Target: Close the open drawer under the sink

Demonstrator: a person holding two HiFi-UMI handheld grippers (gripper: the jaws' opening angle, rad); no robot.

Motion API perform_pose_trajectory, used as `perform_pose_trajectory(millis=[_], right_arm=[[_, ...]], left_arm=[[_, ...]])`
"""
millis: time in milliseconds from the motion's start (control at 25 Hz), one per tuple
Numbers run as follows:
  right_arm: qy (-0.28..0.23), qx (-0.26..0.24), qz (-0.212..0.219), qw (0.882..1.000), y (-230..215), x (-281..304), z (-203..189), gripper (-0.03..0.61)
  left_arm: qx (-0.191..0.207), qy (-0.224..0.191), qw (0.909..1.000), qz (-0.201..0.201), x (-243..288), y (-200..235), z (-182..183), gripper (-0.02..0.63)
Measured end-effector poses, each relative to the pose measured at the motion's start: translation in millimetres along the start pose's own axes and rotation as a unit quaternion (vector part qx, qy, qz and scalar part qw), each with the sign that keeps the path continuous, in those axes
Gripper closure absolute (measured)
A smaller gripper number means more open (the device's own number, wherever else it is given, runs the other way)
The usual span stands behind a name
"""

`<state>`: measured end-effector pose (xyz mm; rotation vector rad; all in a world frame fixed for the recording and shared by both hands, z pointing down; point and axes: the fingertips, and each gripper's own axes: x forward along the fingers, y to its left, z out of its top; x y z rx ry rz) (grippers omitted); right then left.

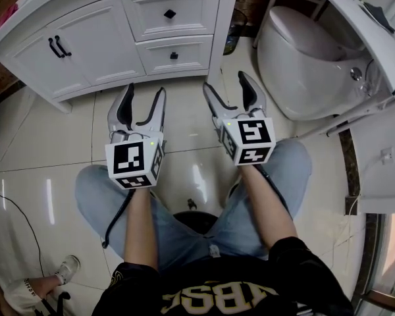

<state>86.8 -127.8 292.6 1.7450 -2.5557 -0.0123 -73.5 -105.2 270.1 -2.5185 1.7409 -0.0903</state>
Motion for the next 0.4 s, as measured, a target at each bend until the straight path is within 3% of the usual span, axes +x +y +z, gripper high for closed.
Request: perform_pose_trajectory(millis=[400], right_arm=[[-0.001, 0.007, 0.016, 1.0, 9.7, 6.0, 1.9, 0.227]], left_arm=[[-0.007, 0.007, 0.9999, -0.004, 3.9, -0.8, -4.6, 0.345]])
